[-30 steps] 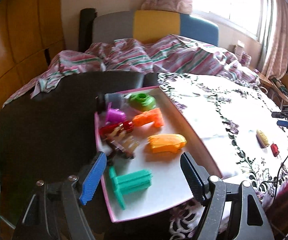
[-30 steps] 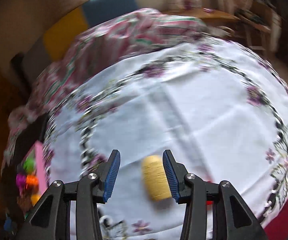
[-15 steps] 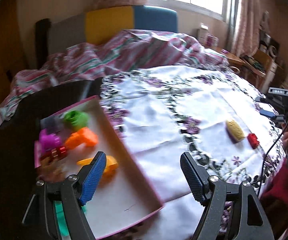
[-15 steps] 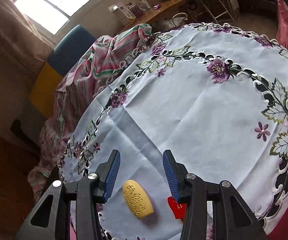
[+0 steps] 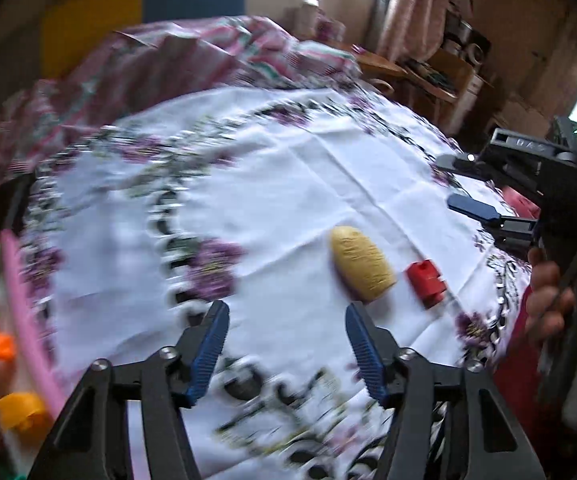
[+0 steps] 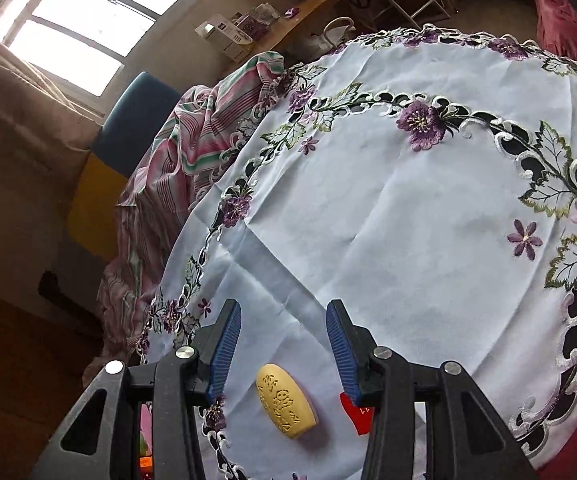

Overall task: Organize rigid objects
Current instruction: 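Grasp the yellow textured oval block with the left tool while the right tool approaches the red piece, then grasp the red puzzle piece with the right tool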

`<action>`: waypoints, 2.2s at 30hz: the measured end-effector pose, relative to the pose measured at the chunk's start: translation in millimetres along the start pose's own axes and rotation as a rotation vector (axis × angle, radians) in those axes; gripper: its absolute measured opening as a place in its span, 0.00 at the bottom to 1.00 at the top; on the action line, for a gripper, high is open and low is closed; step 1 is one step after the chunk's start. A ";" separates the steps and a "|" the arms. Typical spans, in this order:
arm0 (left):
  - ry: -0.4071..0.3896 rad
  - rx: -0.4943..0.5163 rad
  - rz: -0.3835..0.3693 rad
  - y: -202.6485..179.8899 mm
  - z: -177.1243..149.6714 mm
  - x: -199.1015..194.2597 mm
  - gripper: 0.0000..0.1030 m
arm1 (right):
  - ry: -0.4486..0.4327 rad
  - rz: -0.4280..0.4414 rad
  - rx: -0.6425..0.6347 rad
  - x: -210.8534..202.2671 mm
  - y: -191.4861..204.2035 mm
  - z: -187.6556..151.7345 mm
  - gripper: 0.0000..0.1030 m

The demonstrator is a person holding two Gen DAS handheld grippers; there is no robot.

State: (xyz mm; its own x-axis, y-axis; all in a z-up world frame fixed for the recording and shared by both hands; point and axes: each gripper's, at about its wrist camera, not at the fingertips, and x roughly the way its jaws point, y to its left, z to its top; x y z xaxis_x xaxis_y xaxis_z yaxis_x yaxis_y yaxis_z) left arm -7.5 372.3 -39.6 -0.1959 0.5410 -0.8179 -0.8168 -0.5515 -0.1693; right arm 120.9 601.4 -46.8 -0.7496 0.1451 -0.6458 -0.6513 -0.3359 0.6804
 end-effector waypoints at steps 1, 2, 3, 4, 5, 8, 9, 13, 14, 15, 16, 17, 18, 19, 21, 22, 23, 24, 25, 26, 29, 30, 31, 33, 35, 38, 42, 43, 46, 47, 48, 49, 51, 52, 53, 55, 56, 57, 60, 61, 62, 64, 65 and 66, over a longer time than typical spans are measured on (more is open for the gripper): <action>0.017 0.005 -0.017 -6.2 5.0 9.5 0.58 | 0.001 0.009 0.003 -0.4 -0.5 0.1 0.44; 0.028 0.006 -0.026 -10.8 9.0 16.3 0.58 | 0.001 0.016 0.005 -0.6 -0.6 0.1 0.44; 0.039 0.005 -0.033 -16.4 14.3 24.9 0.58 | 0.003 0.020 0.003 -0.5 -0.1 -0.1 0.44; 0.050 0.002 -0.037 -19.7 18.6 31.2 0.58 | 0.006 0.026 0.001 -0.2 0.4 -0.2 0.44; 0.060 -0.006 -0.047 -22.7 23.1 37.7 0.58 | 0.009 0.031 -0.002 0.3 1.2 -0.4 0.44; 0.079 -0.024 -0.066 -33.8 35.3 54.3 0.68 | 0.015 0.047 -0.008 0.7 2.6 -1.1 0.44; 0.081 -0.019 -0.054 -37.1 38.9 59.8 0.68 | 0.015 0.051 -0.005 0.6 2.3 -0.9 0.44; 0.139 -0.021 -0.036 -43.1 43.8 86.9 0.68 | 0.009 0.080 0.033 -1.2 -4.7 0.2 0.44; 0.152 -0.017 -0.025 -43.8 42.4 92.3 0.63 | 0.010 0.082 0.037 -1.1 -5.4 0.2 0.44; 0.167 -0.025 -0.030 -41.8 39.1 97.4 0.56 | 0.012 0.084 0.036 -0.7 -5.2 0.1 0.44; 0.159 -0.033 -0.037 -39.5 36.4 96.7 0.41 | 0.015 0.085 0.031 -0.4 -4.1 -0.1 0.44; 0.140 -0.027 -0.025 -37.5 34.0 92.8 0.34 | 0.017 0.083 0.023 0.2 -2.5 -0.2 0.44; 0.133 -0.032 -0.035 -33.3 31.9 88.4 0.33 | 0.019 0.082 0.017 0.8 -1.3 -0.6 0.44; 0.131 -0.045 -0.053 -29.2 29.5 84.6 0.31 | 0.022 0.080 0.012 1.6 -0.3 -0.8 0.44; 0.113 -0.056 -0.057 -20.7 22.6 71.8 0.30 | 0.034 0.071 0.008 3.6 0.1 -0.8 0.44; 0.105 -0.044 -0.048 -18.4 18.4 66.3 0.29 | 0.042 0.068 0.007 5.1 0.1 -1.1 0.44; 0.102 -0.033 -0.044 -16.8 14.8 61.4 0.29 | 0.051 0.057 0.004 7.0 0.4 -1.6 0.44; 0.099 -0.023 -0.034 -14.8 7.8 54.9 0.29 | 0.062 0.035 -0.003 9.9 0.8 -2.1 0.44; 0.096 -0.015 -0.027 -13.4 1.5 49.3 0.29 | 0.077 0.013 -0.010 13.2 0.9 -2.6 0.44; 0.094 -0.008 -0.021 -12.0 -5.9 43.1 0.29 | 0.099 -0.010 -0.015 18.4 0.9 -3.4 0.44; 0.095 0.002 -0.018 -8.8 -24.9 31.3 0.29 | 0.164 -0.087 -0.043 34.2 2.9 -6.7 0.44; 0.097 0.000 -0.019 -7.1 -31.6 27.5 0.29 | 0.181 -0.110 -0.057 38.4 4.2 -8.0 0.44; 0.096 -0.005 -0.025 -4.7 -37.6 23.1 0.29 | 0.197 -0.124 -0.071 41.6 5.2 -9.2 0.44; 0.095 -0.012 -0.024 -0.6 -44.0 18.1 0.29 | 0.243 -0.142 -0.096 47.9 7.7 -11.5 0.44; 0.092 -0.008 -0.029 3.2 -47.4 15.6 0.30 | 0.315 -0.183 -0.151 52.9 13.5 -14.3 0.44; 0.102 -0.027 -0.043 9.6 -47.3 18.1 0.30 | 0.371 -0.266 -0.298 49.4 29.7 -17.5 0.44; 0.107 -0.062 -0.053 17.0 -46.2 22.9 0.33 | 0.437 -0.380 -0.462 46.3 40.2 -22.8 0.44; 0.104 -0.072 -0.064 19.3 -46.5 22.7 0.33 | 0.470 -0.406 -0.495 49.8 40.0 -27.0 0.44; 0.097 -0.086 -0.067 23.8 -46.6 19.7 0.44 | 0.517 -0.489 -0.559 61.8 35.1 -36.9 0.44; 0.094 -0.085 -0.064 24.7 -46.8 18.7 0.44 | 0.533 -0.509 -0.571 66.3 33.2 -39.2 0.44; 0.095 -0.083 -0.071 25.2 -47.8 18.1 0.44 | 0.547 -0.528 -0.582 71.4 30.7 -42.1 0.44; 0.093 -0.082 -0.075 25.5 -48.6 16.9 0.44 | 0.554 -0.535 -0.587 75.0 29.2 -44.2 0.44; 0.088 -0.077 -0.068 26.2 -49.7 14.6 0.45 | 0.591 -0.540 -0.629 83.6 27.8 -52.9 0.42; 0.085 -0.073 -0.064 26.9 -50.8 13.0 0.45 | 0.587 -0.575 -0.668 85.2 30.1 -57.3 0.36; 0.084 -0.073 -0.063 28.1 -51.6 11.8 0.45 | 0.571 -0.589 -0.692 83.8 33.7 -58.7 0.31; 0.082 -0.081 -0.066 31.9 -54.0 9.0 0.45 | 0.530 -0.583 -0.710 77.8 41.2 -58.7 0.31; 0.080 -0.089 -0.070 34.3 -56.2 7.0 0.46 | 0.506 -0.572 -0.713 74.3 44.7 -58.6 0.31; 0.075 -0.098 -0.071 36.6 -57.7 5.3 0.47 | 0.484 -0.545 -0.709 71.3 47.7 -58.5 0.31; 0.062 -0.105 -0.069 40.5 -60.1 0.7 0.50 | 0.439 -0.495 -0.680 69.3 53.4 -59.3 0.31; 0.058 -0.103 -0.069 40.8 -60.6 -1.2 0.50 | 0.429 -0.478 -0.670 70.4 54.6 -59.7 0.31; 0.054 -0.100 -0.068 40.9 -60.5 -2.7 0.51 | 0.433 -0.440 -0.646 71.7 56.0 -59.8 0.31; 0.047 -0.082 -0.057 39.7 -59.3 -4.9 0.51 | 0.438 -0.369 -0.621 75.2 57.4 -61.7 0.31; 0.043 -0.066 -0.047 37.9 -58.4 -5.0 0.51 | 0.453 -0.355 -0.621 80.2 59.3 -64.7 0.31; 0.041 -0.041 -0.034 34.8 -57.2 -4.5 0.51 | 0.465 -0.350 -0.624 85.8 60.3 -72.3 0.31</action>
State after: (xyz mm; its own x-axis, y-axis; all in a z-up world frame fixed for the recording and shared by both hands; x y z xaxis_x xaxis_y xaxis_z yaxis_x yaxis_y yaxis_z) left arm -4.0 314.4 -73.3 -0.1451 0.5336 -0.8332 -0.7997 -0.5591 -0.2188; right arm 25.9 526.3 -86.2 -0.3037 -0.0144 -0.9527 -0.5498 -0.8140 0.1876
